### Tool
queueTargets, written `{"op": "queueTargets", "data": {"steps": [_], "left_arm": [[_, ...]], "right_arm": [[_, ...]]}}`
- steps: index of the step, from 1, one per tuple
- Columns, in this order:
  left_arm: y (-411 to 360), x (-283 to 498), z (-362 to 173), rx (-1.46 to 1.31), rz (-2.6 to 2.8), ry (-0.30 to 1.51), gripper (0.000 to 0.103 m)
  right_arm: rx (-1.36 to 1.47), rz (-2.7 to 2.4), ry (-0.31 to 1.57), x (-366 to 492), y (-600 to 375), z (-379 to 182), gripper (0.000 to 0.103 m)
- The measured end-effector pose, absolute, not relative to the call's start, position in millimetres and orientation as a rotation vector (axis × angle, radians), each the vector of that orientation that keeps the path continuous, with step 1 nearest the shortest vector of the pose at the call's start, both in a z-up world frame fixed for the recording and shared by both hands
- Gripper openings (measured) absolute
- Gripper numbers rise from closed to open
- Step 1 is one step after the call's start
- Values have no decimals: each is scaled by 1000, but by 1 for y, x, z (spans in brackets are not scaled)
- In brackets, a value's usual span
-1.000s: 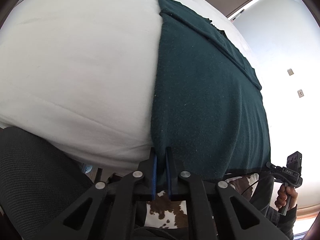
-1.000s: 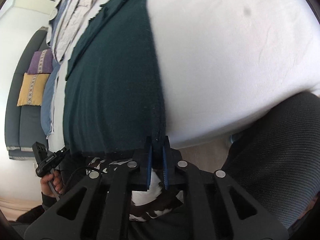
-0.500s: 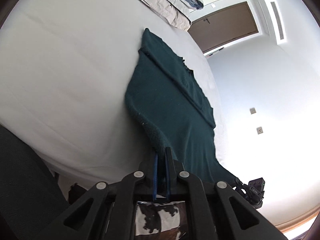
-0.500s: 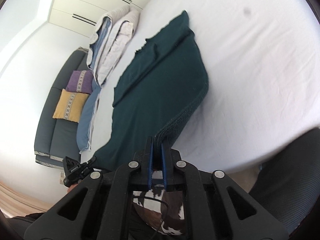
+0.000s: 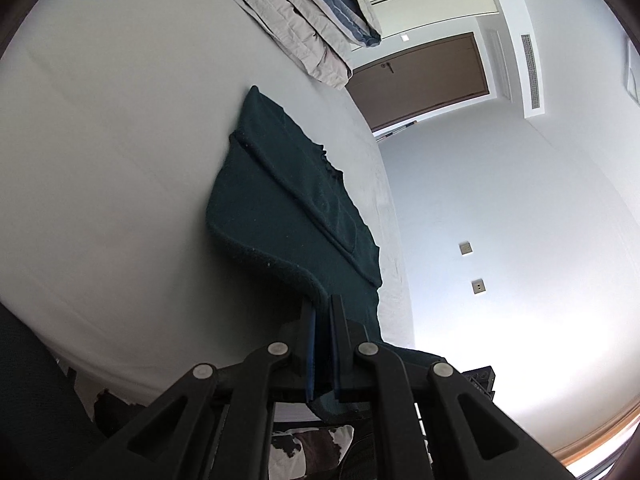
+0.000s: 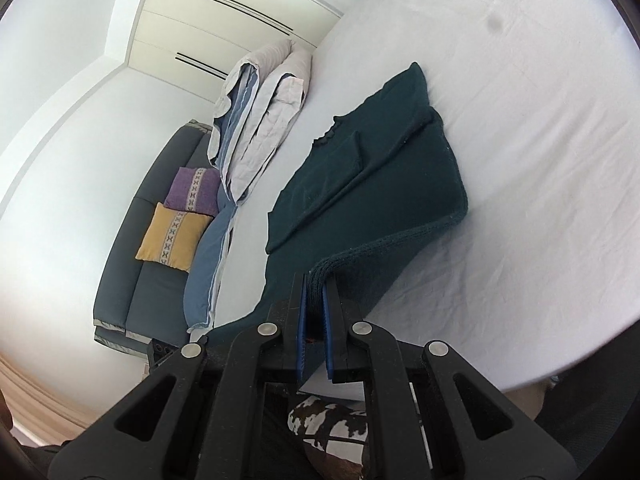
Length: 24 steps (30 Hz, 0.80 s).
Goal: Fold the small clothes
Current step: 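Lift the hem with both grippers and fold it toward the collar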
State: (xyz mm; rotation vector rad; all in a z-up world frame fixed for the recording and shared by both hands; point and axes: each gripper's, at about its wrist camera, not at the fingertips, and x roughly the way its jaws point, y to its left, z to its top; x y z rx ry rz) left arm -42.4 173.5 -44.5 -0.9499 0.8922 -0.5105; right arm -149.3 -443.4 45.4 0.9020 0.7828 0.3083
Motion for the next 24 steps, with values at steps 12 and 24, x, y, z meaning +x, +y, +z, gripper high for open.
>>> {"op": "queueTargets", "data": {"steps": [12,24], "left_arm": [[162,49,-24,-968,-526,815,6],[161,163,-32,-1010,-444,791,6]], "right_arm": [[918,260,684,-47,-475,73,6],[909,142,644,77,-515,62,6]]}}
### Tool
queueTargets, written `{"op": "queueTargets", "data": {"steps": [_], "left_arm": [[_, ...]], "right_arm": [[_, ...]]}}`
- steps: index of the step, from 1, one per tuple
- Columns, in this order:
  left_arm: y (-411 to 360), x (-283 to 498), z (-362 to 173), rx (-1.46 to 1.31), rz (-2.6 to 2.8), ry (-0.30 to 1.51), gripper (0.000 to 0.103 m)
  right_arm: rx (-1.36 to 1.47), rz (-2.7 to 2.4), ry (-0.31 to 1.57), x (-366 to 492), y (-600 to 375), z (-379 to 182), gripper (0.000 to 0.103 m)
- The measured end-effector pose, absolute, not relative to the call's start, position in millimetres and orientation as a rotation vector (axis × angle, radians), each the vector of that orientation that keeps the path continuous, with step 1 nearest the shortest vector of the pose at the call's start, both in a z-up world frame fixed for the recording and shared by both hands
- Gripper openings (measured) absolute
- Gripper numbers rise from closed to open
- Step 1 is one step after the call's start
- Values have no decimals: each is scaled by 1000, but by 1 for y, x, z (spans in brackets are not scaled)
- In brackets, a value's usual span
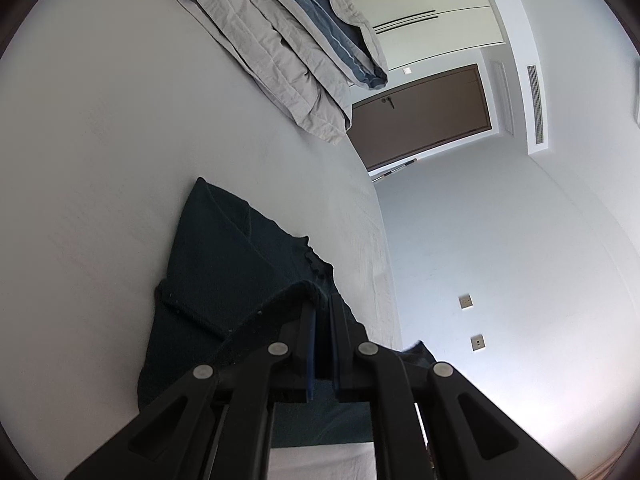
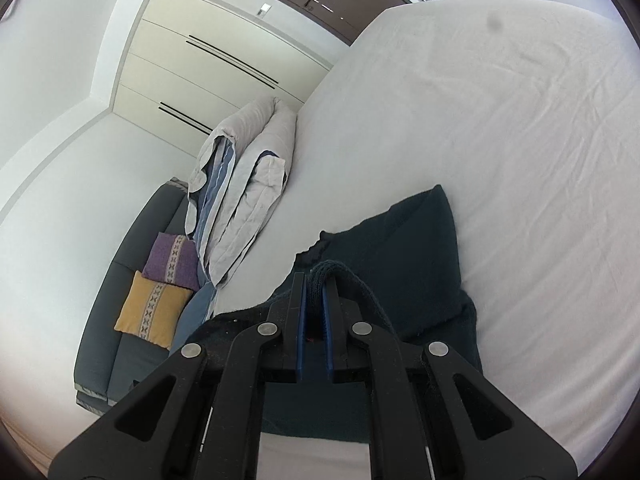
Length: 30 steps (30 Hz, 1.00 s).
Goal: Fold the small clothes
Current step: 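Lift the hem with both grippers and fold it toward the collar, then lower the folded hem onto the sweater and open both grippers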
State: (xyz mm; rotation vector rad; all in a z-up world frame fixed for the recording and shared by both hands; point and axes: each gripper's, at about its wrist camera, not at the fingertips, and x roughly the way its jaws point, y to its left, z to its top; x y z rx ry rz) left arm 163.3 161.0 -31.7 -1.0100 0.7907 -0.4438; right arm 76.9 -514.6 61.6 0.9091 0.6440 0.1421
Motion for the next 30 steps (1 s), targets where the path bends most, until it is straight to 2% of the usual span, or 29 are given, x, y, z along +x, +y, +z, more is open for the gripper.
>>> {"op": "queueTargets", "data": {"steps": [9,22,23,24,25,27,28,29,30], "left_arm": [[156,240,-58,-1011,-375,841,6],[151,328,-103,-968,-228,916,5],[150,333,-107,-956,-220,935,5],[148,337,-111,-947,-219,954,16],[147,338,-112,-942,-227,963,30],[144,332,-106,-919,-249,946,35],[142,325,-100,-892,-259,936,36],[139,319,-94,-866,-269,929,37],[136,311,-89,-834,-274,922,38]], "right_arm": [[901,60,682,173,-525,31,6],[908,-84,824,285,-546,-56,9],[905,-100,837,289,-546,-63,10],[903,-118,848,292,-547,-69,11],[905,-125,844,293,-548,-74,13],[899,-140,812,290,-551,-75,28],[895,-153,799,287,-552,-74,47],[898,-148,773,282,-553,-72,52],[889,-149,769,278,-553,-69,52]]}}
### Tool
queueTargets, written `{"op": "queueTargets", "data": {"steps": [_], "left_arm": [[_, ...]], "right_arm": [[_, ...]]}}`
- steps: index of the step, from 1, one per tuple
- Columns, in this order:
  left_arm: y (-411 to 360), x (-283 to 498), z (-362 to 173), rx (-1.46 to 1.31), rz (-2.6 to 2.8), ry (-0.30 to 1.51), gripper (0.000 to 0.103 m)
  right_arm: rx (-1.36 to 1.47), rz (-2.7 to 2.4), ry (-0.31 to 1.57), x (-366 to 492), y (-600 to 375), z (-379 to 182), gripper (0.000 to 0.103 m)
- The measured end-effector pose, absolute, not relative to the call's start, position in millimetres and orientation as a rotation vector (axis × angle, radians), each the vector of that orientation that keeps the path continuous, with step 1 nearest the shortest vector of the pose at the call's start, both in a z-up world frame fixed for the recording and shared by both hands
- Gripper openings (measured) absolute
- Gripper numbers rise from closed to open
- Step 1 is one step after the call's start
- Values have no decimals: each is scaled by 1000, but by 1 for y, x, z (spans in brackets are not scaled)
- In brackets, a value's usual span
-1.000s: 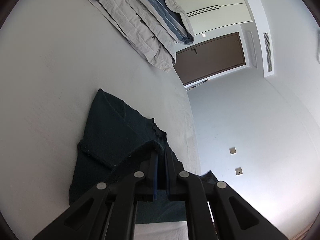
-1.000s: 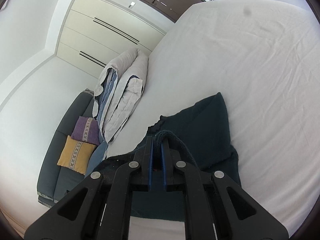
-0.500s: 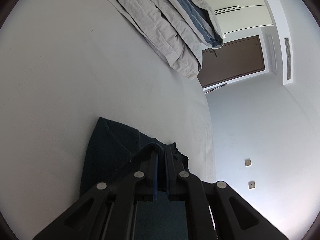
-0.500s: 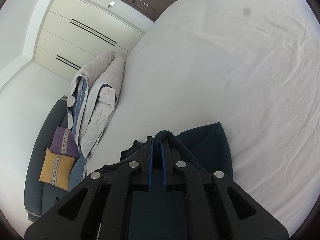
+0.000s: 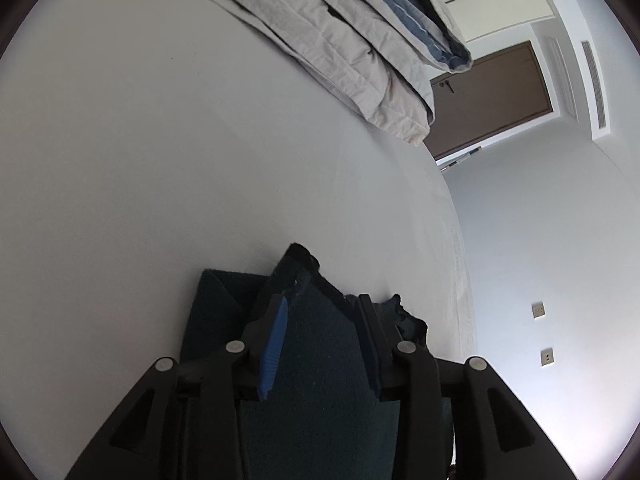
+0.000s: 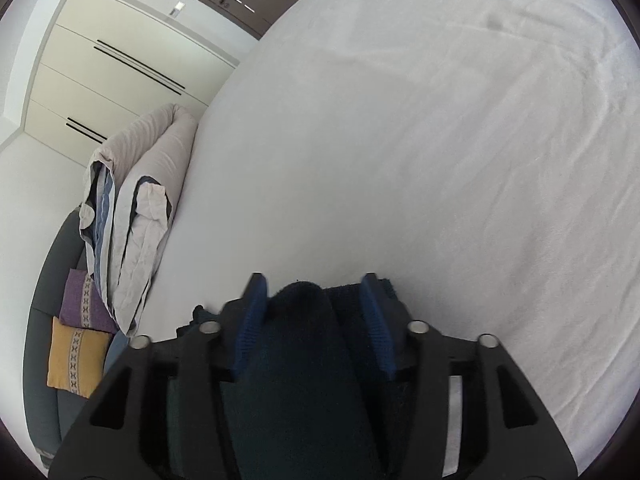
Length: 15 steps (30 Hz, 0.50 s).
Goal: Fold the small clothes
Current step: 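Lower the folded hem onto the sweater and open both grippers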
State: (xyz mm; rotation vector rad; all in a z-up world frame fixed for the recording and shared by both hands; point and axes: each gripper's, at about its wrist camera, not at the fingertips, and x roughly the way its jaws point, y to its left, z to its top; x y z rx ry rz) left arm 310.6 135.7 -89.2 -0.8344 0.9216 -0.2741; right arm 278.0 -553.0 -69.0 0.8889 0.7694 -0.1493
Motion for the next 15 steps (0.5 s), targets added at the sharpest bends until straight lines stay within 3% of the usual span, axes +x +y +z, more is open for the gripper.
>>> {"op": "queueTargets", "data": {"steps": [5,9,15], "left_arm": [[122,267,-75,-700,-274,905,41],[119,225,-68,-626,-253,864,53],[115,179,-74,-552,-230,867,55]], "right_arm": [[784,-142,784,254,-537,-44,54],[599,-94,830,236,-499,-27,54],[404,-67,892,202,-448,-22,54]]}}
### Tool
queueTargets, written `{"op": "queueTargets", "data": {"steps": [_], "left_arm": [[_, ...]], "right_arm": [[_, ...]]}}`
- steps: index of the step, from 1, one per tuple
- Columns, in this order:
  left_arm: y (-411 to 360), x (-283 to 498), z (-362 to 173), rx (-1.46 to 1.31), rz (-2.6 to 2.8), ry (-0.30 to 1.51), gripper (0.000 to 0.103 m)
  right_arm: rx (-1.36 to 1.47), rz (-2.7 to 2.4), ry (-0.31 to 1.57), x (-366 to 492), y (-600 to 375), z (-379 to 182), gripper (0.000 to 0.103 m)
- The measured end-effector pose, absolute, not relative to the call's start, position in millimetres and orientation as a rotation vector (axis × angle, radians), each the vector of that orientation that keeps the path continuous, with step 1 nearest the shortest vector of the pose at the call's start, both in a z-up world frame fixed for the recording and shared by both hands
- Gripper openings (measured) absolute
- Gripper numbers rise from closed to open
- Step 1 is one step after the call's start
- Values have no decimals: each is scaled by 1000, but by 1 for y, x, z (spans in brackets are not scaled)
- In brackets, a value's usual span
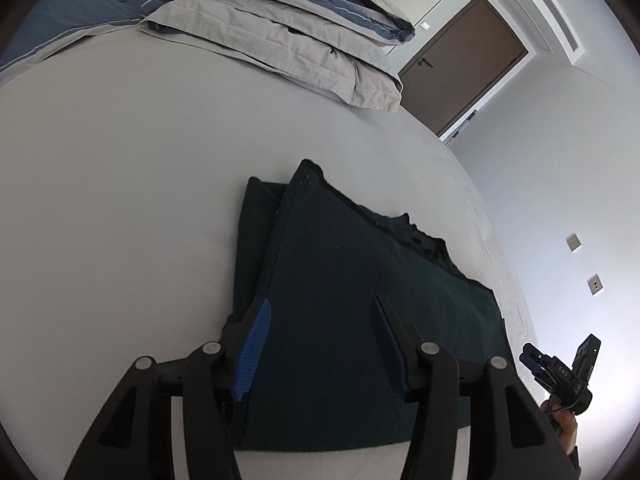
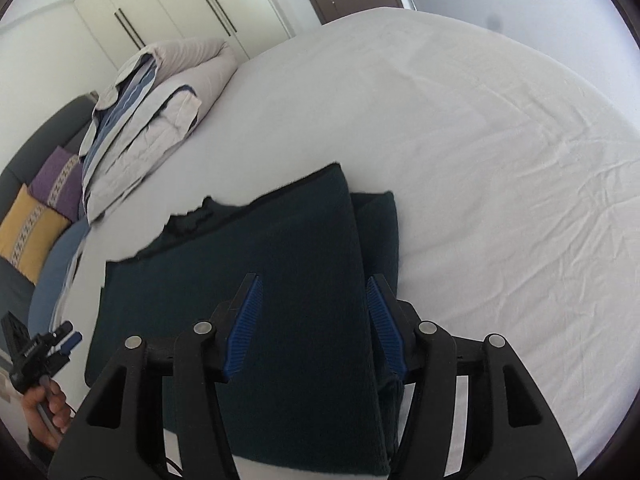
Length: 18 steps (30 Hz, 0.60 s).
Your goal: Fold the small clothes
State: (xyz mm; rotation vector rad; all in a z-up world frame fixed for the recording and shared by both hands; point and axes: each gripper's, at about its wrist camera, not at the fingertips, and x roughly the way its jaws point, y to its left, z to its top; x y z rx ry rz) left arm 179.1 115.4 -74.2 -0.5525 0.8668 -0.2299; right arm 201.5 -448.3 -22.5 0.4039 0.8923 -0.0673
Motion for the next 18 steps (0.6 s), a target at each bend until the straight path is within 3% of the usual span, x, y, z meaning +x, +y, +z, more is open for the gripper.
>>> {"op": "queueTargets", "data": {"steps": [8,14,18], "left_arm": [[126,159,-118,-515,-154,960,55],[123,148,-87,-433,-110,873,55],[82,161,-63,-257,-139,829,55]], "right_arm": [[252,-174,1002,155,-449,-68,51],[380,-223,918,127,-458,-47,51],[504,-35,851,133,-424,-21,52]]}}
